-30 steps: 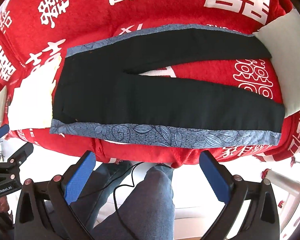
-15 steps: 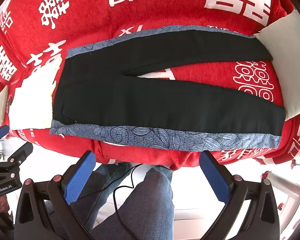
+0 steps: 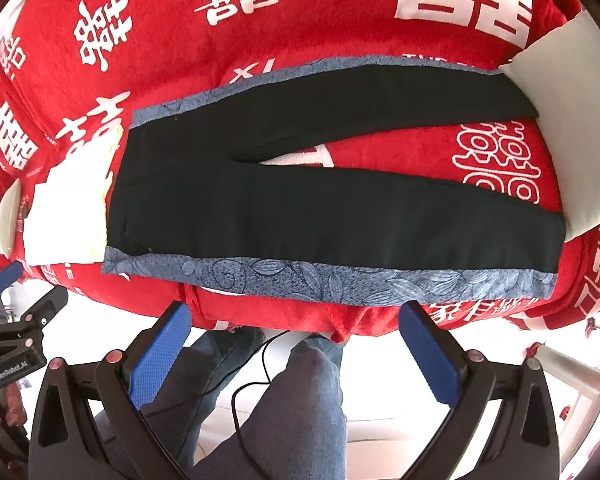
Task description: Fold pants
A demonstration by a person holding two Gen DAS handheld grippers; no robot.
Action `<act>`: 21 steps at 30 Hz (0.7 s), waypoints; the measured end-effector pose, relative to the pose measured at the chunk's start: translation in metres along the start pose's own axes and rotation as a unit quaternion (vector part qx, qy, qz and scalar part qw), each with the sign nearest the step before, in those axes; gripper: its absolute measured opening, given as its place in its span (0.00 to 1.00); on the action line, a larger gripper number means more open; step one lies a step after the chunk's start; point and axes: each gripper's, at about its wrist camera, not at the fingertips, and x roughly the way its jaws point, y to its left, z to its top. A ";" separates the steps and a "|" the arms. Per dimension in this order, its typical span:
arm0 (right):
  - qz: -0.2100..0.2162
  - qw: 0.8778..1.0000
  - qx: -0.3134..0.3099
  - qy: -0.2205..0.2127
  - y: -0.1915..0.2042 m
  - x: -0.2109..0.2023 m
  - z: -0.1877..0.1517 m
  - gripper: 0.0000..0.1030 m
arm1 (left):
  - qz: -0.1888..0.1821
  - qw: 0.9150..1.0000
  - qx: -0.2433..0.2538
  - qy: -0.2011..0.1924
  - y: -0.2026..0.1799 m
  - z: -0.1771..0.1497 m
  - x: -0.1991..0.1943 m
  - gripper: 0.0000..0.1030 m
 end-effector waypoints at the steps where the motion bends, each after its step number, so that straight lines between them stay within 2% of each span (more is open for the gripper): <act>1: 0.000 1.000 -0.002 0.000 -0.001 -0.001 0.000 1.00 | 0.001 1.000 -0.003 0.000 -0.001 0.000 0.000 1.00; 8: 0.001 1.000 -0.011 0.011 -0.009 0.000 -0.005 1.00 | 0.000 1.000 -0.022 0.007 -0.006 -0.001 -0.001 1.00; 21: -0.014 0.999 0.019 0.021 -0.013 0.015 -0.008 1.00 | -0.015 1.000 -0.012 0.013 0.002 0.002 0.015 1.00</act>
